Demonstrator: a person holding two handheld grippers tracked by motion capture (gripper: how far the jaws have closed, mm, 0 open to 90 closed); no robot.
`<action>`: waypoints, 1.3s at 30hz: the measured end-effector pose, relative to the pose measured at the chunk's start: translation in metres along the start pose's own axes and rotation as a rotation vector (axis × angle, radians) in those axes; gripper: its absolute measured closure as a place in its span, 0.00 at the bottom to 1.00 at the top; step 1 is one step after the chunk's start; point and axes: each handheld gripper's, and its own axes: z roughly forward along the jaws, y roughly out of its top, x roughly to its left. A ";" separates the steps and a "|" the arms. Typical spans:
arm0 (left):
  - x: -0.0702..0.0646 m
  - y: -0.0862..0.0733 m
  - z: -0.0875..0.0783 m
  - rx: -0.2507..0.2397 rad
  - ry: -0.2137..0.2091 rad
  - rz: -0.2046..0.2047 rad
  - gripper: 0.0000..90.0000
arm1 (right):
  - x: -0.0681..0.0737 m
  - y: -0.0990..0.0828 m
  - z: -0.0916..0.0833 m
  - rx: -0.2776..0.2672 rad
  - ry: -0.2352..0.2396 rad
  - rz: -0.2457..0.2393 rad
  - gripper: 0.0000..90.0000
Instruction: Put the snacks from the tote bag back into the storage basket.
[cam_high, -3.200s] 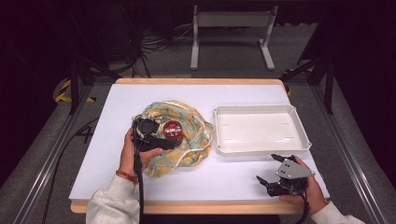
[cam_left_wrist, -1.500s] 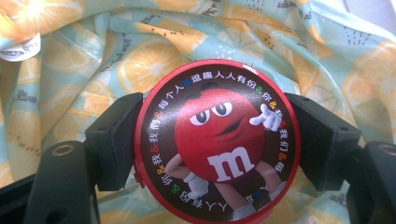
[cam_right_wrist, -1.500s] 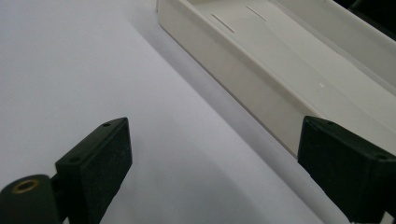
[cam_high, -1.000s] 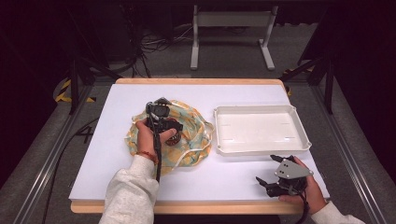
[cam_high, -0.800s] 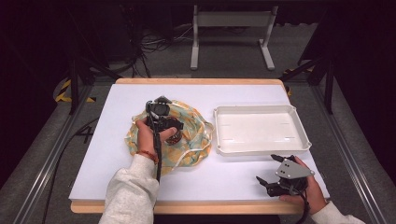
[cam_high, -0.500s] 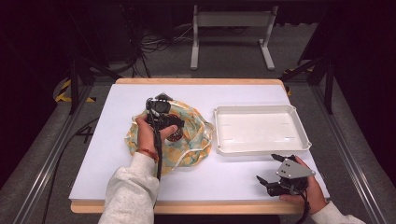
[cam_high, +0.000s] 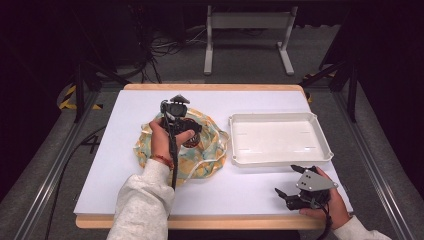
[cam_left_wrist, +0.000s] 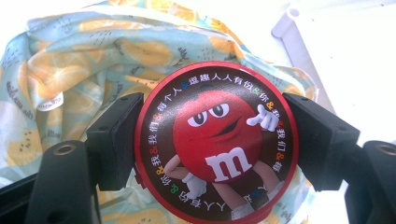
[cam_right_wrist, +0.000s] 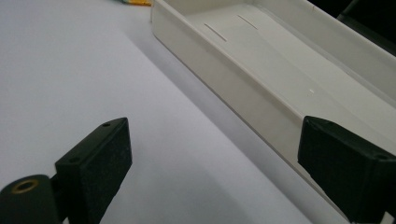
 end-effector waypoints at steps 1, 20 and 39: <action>-0.002 0.001 0.000 -0.003 -0.003 0.003 0.28 | 0.000 0.000 0.000 -0.002 -0.001 0.000 0.12; -0.040 0.021 -0.004 -0.011 -0.038 0.068 0.28 | -0.001 0.000 -0.002 -0.007 -0.005 0.004 0.12; -0.086 0.037 0.015 0.027 -0.082 0.138 0.28 | -0.001 0.000 -0.003 -0.009 -0.004 0.004 0.12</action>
